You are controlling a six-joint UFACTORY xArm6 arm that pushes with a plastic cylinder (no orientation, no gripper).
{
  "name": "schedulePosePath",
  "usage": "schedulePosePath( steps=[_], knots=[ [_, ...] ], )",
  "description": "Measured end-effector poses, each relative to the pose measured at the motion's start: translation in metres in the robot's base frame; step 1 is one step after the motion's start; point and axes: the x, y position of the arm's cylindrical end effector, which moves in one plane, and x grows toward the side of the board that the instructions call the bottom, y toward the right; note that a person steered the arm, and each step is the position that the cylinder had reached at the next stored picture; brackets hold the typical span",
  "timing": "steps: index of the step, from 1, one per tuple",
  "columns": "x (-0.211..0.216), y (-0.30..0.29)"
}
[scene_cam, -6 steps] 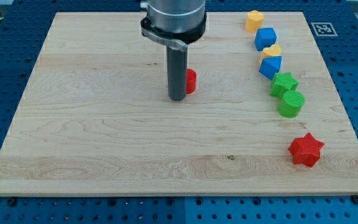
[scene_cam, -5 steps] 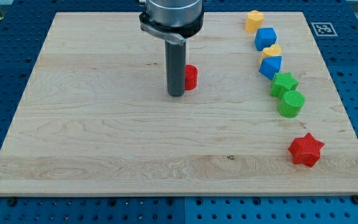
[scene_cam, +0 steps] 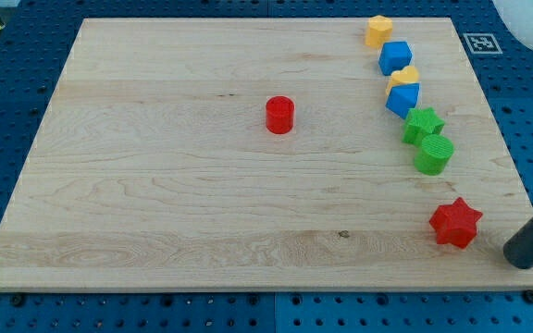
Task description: Move red star diagonally upwards
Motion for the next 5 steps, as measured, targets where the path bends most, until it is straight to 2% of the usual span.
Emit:
schedulePosePath(
  steps=[2, 4, 5],
  knots=[
    [-0.044, -0.044],
    [-0.035, -0.07],
    [-0.009, -0.069]
  ],
)
